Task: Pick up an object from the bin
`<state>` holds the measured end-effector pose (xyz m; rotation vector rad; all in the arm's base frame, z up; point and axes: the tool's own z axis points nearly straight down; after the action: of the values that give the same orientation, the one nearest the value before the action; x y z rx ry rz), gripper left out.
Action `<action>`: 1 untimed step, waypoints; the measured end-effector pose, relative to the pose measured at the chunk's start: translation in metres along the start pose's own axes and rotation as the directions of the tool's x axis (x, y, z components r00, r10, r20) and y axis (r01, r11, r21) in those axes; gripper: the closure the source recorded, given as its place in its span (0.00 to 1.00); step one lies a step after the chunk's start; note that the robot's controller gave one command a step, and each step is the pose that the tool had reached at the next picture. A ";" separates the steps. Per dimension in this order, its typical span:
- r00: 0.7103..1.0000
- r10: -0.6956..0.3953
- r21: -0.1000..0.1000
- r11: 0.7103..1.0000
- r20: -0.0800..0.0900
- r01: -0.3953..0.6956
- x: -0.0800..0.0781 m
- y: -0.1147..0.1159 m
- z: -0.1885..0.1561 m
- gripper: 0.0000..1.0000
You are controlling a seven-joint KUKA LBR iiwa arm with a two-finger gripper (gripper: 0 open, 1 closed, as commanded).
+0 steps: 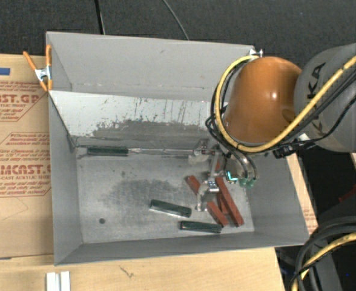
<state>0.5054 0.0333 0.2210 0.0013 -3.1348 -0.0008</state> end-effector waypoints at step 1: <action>1.000 0.001 -0.001 1.000 0.008 -0.001 -0.002 0.000 -0.004 0.00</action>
Offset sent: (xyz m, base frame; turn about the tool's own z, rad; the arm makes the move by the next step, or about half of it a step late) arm 0.0053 -0.0119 -0.0808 0.0859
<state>0.5070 0.0331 0.2246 0.0004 -3.1426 -0.0016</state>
